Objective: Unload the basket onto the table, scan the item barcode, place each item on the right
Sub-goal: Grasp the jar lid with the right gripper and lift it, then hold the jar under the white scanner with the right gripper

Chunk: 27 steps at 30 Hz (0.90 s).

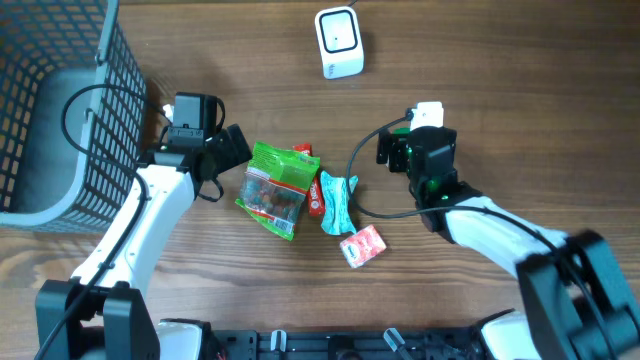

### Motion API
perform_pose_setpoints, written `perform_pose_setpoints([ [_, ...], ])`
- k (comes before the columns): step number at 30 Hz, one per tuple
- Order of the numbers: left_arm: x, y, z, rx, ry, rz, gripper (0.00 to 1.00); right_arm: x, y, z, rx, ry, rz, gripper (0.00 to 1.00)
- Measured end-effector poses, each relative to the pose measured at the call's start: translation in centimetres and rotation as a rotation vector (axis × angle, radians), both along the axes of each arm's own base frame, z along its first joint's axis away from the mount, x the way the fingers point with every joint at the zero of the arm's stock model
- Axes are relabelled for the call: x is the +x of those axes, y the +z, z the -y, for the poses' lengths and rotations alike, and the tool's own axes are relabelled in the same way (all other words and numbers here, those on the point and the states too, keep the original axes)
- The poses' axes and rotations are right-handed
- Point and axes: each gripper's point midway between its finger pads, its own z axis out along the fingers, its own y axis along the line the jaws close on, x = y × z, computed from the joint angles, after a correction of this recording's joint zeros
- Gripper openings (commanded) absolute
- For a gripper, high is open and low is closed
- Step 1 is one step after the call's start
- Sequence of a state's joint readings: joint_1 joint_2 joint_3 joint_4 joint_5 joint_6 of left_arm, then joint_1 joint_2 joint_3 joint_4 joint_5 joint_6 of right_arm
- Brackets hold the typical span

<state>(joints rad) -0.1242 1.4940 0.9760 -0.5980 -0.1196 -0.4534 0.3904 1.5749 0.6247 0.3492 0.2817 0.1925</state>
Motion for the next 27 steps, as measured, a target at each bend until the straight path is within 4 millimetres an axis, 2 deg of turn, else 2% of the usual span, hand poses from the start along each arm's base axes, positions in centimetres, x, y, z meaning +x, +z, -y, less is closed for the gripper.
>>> perform_pose_setpoints([
  [1, 0.0, 0.0, 0.0, 0.0, 0.0, 0.001, 1.0, -0.5, 1.1, 0.2, -0.036, 0.017, -0.023, 0.98],
  [2, 0.0, 0.0, 0.0, 0.0, 0.0, -0.001, 1.0, -0.8, 3.0, 0.3, -0.062, 0.033, -0.029, 0.96],
  [4, 0.0, 0.0, 0.0, 0.001, 0.0, -0.001, 1.0, -0.4, 9.9, 0.2, -0.094, 0.056, -0.02, 0.97],
  [5, 0.0, 0.0, 0.0, 0.001, 0.0, 0.0, 1.0, -0.5, 11.9, 0.2, -0.108, 0.06, -0.042, 0.96],
  [7, 0.0, 0.0, 0.0, 0.002, 0.001, -0.001, 1.0, -0.6, 17.7, 0.0, -0.109, 0.073, -0.058, 0.99],
  [8, 0.0, 0.0, -0.1, 0.003, 0.002, -0.001, 1.0, -1.1, 19.3, 0.0, -0.111, 0.087, -0.09, 1.0],
  [9, 0.0, 0.0, -0.1, 0.003, 0.001, -0.001, 1.0, -2.3, 19.4, -0.1, -0.116, 0.121, -0.199, 1.0],
  [10, 0.0, 0.0, -0.1, 0.003, 0.001, 0.0, 1.0, -2.4, 19.5, -0.3, -0.107, 0.141, -0.262, 1.0],
  [11, 0.0, 0.0, -0.1, 0.003, 0.002, 0.0, 1.0, -2.6, 18.6, -0.3, -0.096, 0.147, -0.326, 1.0],
  [13, 0.0, 0.0, -0.1, 0.003, 0.002, -0.001, 1.0, -3.1, 14.0, 0.0, -0.075, 0.141, -0.52, 1.0],
  [14, 0.0, 0.0, -0.1, 0.003, 0.002, -0.001, 1.0, -2.7, 12.2, 0.0, -0.069, 0.139, -0.574, 1.0],
  [15, 0.0, 0.0, -0.1, 0.003, 0.002, -0.001, 1.0, -2.2, 9.3, -0.2, -0.067, 0.139, -0.654, 0.99],
  [19, 0.0, 0.0, -0.1, 0.003, 0.002, -0.001, 1.0, -2.2, 3.5, -1.0, -0.06, 0.146, -0.823, 0.99],
  [27, 0.0, 0.0, -0.1, 0.003, 0.002, -0.001, 1.0, -2.8, -1.1, -1.1, -0.071, 0.14, -0.931, 0.91],
])
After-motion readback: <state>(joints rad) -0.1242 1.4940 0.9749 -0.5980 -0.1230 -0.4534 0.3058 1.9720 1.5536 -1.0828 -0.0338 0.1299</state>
